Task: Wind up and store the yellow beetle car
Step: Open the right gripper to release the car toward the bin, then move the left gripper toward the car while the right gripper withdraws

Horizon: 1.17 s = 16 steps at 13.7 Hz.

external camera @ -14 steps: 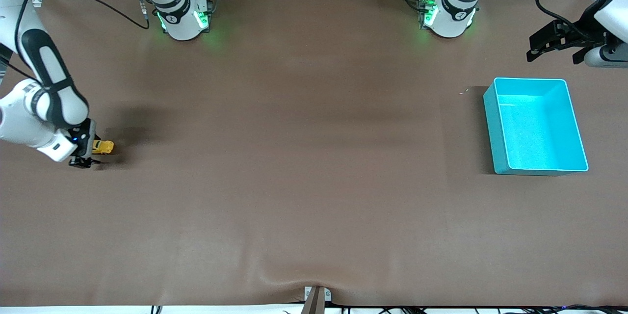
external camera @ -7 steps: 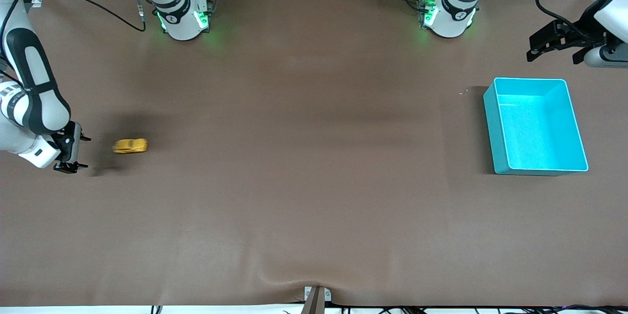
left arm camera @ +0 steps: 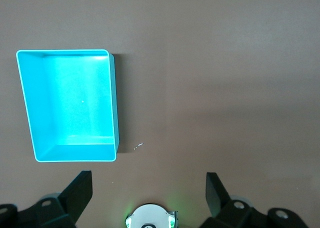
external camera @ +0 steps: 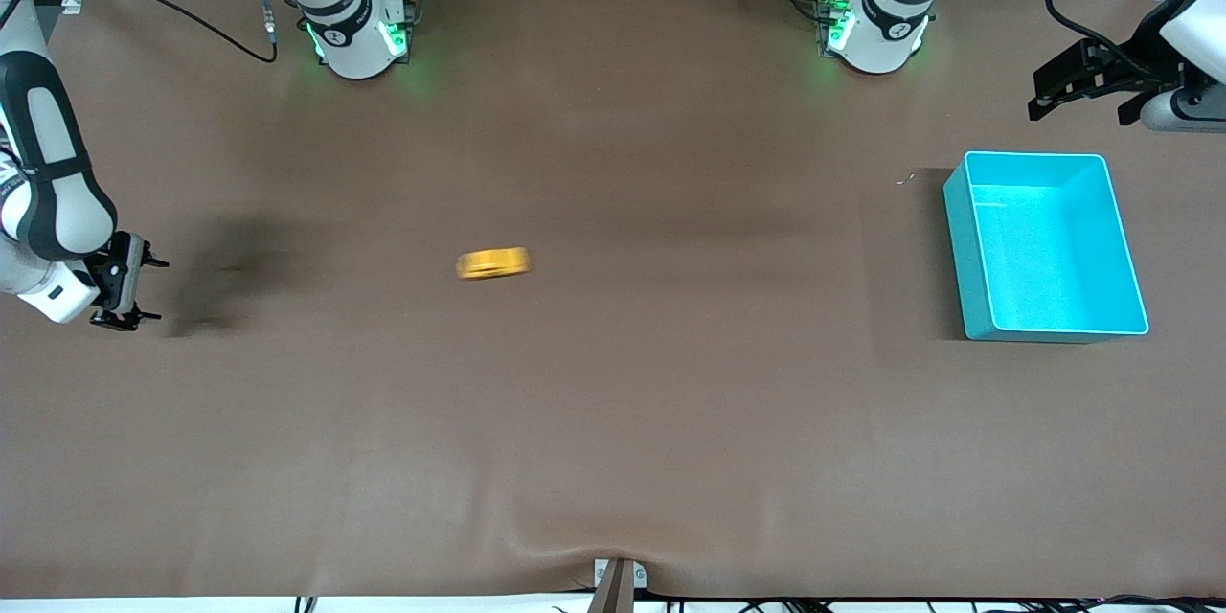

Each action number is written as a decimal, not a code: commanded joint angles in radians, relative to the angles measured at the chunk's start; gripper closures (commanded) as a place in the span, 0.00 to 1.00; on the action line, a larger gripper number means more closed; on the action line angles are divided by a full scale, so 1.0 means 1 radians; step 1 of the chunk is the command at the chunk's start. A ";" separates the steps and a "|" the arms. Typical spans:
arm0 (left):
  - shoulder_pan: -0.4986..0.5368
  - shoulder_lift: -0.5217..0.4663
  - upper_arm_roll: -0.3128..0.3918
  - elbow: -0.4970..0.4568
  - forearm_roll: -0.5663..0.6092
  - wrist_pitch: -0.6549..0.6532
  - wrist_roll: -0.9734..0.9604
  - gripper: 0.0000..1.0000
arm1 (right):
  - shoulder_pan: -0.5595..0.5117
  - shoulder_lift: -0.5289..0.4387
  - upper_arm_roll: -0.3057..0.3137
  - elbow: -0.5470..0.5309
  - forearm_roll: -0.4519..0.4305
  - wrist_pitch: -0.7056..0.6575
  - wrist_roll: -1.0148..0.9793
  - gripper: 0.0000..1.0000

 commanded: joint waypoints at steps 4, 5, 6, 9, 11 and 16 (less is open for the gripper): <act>0.007 -0.022 0.001 -0.022 -0.018 -0.005 -0.012 0.00 | -0.031 0.016 0.015 0.023 0.024 -0.014 -0.010 0.00; 0.007 -0.020 0.001 -0.022 -0.018 -0.005 -0.012 0.00 | -0.031 0.018 0.015 0.023 0.024 -0.014 -0.009 0.00; 0.007 -0.017 0.001 -0.023 -0.018 -0.005 -0.012 0.00 | -0.032 0.019 0.015 0.023 0.024 -0.014 -0.009 0.00; 0.007 -0.015 0.001 -0.037 -0.015 -0.003 -0.012 0.00 | -0.037 0.019 0.015 0.023 0.024 -0.014 -0.007 0.00; 0.007 -0.015 0.001 -0.041 -0.015 -0.003 -0.012 0.00 | -0.034 0.019 0.017 0.023 0.024 -0.016 -0.007 0.00; 0.005 -0.032 0.000 -0.103 -0.015 -0.002 -0.084 0.00 | -0.025 0.018 0.017 0.027 0.036 -0.016 -0.003 0.00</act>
